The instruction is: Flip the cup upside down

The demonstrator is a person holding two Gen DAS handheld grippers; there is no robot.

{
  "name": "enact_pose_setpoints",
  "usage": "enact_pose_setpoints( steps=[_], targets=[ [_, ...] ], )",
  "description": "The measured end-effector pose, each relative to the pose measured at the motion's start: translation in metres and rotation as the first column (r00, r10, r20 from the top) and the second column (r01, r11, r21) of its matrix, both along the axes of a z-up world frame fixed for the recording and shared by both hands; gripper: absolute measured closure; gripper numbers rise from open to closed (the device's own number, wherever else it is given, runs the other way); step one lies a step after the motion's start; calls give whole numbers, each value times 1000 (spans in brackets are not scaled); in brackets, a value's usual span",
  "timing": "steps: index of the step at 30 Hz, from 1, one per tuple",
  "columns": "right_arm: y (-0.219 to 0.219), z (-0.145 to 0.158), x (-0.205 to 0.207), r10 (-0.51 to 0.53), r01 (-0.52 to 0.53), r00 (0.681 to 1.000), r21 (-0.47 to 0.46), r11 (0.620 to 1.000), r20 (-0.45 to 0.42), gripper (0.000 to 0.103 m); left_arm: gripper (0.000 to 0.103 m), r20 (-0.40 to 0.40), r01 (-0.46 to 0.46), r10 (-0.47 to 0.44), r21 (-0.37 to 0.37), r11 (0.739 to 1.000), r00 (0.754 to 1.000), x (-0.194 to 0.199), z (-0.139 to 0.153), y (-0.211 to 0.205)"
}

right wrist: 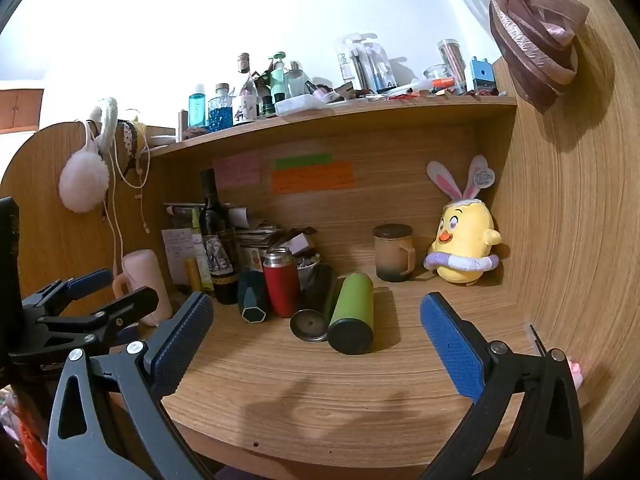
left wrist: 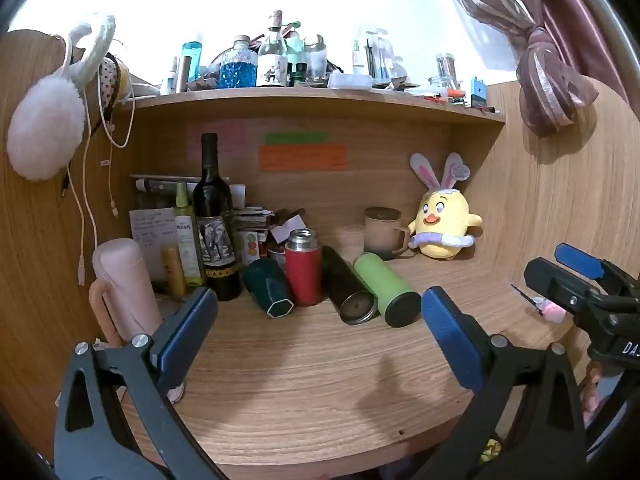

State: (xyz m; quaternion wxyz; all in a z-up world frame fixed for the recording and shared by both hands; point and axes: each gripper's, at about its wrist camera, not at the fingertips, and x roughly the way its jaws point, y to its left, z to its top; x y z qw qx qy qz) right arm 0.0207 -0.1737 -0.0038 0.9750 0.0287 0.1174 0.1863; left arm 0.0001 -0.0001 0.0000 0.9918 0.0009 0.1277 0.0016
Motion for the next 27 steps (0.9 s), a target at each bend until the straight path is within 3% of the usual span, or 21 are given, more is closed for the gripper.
enact_pose_setpoints(
  steps=[27],
  targets=[
    [0, -7, 9, -23, 23, 999, -4, 1000, -28, 0, 0, 1, 19, -19, 31, 999, 1000, -4, 0, -8]
  ],
)
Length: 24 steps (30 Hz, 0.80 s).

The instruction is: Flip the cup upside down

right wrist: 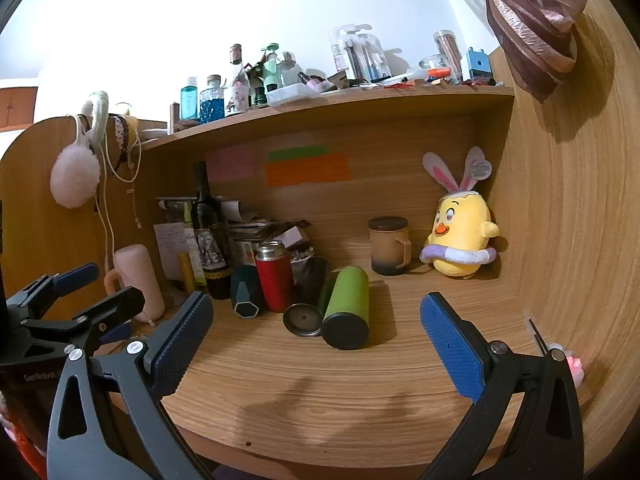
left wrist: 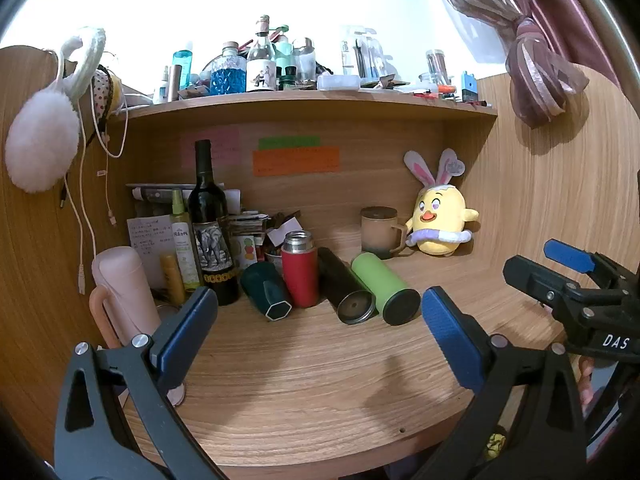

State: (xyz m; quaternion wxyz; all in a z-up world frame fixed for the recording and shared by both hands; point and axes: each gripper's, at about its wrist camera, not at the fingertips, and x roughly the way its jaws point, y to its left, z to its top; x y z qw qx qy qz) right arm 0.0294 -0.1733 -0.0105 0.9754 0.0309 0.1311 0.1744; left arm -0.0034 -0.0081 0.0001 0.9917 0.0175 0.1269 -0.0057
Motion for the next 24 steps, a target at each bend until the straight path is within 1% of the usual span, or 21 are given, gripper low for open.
enact_pose_setpoints(
  steps=[7, 24],
  targets=[
    [-1, 1, 1, -11, 11, 1000, -8, 1000, 2, 0, 0, -7, 6, -6, -2, 1000, 1000, 2, -1, 2],
    [1, 6, -3, -15, 15, 1000, -22, 1000, 13, 0, 0, 3, 4, -4, 6, 1000, 1000, 1, -1, 0]
  ],
)
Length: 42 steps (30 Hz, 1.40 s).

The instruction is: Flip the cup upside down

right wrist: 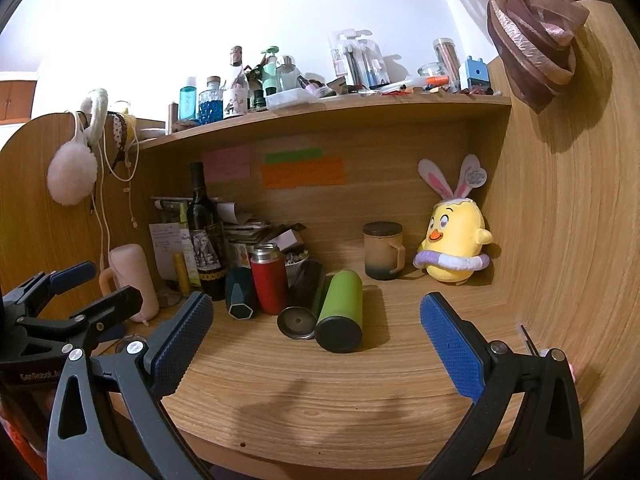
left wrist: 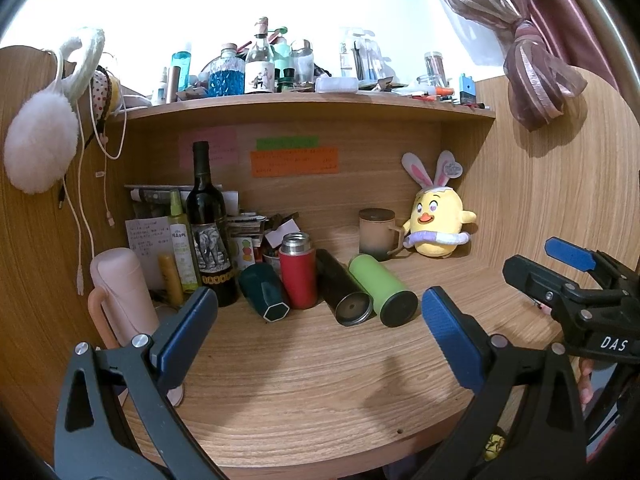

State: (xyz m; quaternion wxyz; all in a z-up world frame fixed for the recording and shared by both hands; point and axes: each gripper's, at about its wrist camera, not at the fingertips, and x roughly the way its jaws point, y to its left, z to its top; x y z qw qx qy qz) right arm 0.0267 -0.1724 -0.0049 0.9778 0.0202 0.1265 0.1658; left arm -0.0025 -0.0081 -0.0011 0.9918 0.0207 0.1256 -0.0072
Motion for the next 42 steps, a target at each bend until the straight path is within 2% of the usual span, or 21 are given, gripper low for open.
enact_pose_setpoints(
  steps=[42],
  targets=[
    [7, -3, 7, 4, -4, 1000, -14, 1000, -14, 0, 0, -10, 2, -2, 7, 1000, 1000, 4, 1, 0]
  ],
)
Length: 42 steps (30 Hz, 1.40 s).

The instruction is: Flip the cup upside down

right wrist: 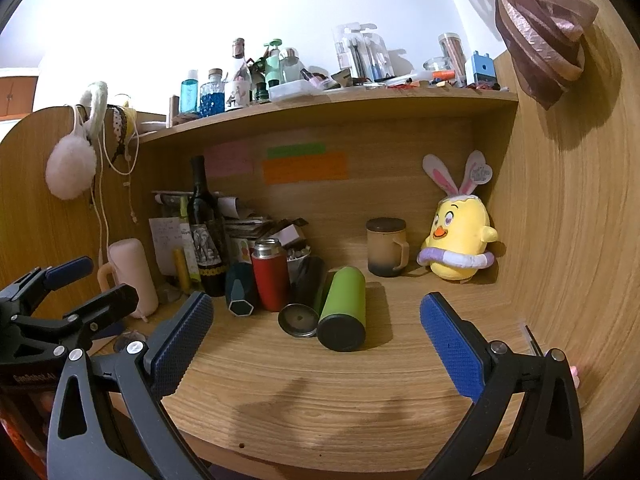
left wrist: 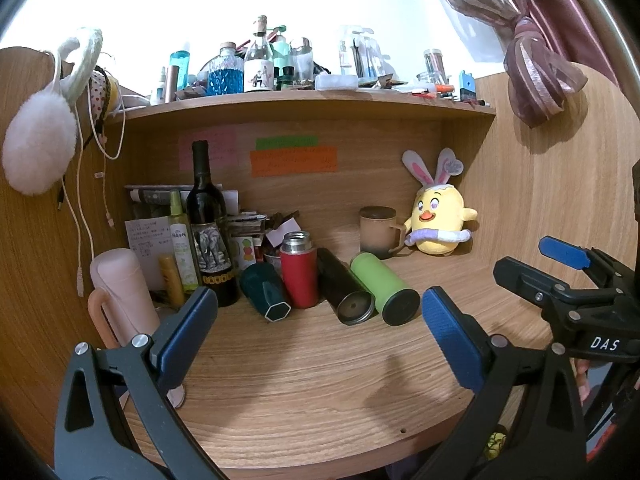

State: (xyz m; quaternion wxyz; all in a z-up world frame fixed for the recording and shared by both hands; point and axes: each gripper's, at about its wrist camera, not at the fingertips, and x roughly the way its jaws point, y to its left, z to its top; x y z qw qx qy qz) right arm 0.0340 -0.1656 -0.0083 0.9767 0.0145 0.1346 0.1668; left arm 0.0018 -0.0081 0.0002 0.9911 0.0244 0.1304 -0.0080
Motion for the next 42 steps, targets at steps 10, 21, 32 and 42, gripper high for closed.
enact_pose_setpoints(
  steps=[10, 21, 32, 42],
  targets=[
    [-12, -11, 27, -14, 14, 999, 2, 1000, -28, 0, 0, -43, -2, 3, 16, 1000, 999, 36, -6, -6],
    [-49, -38, 71, -82, 85, 990, 24, 996, -118, 0, 0, -218, 141, -147, -44, 989, 965, 135, -26, -38],
    [-84, -75, 111, -106, 122, 966, 57, 991, -237, 0, 23, -435, 192, -208, -82, 978, 876, 244, -59, -81],
    [-86, -93, 131, -80, 108, 953, 80, 991, -292, 0, 49, -499, 190, -181, -34, 981, 847, 279, -85, -98]
  ],
)
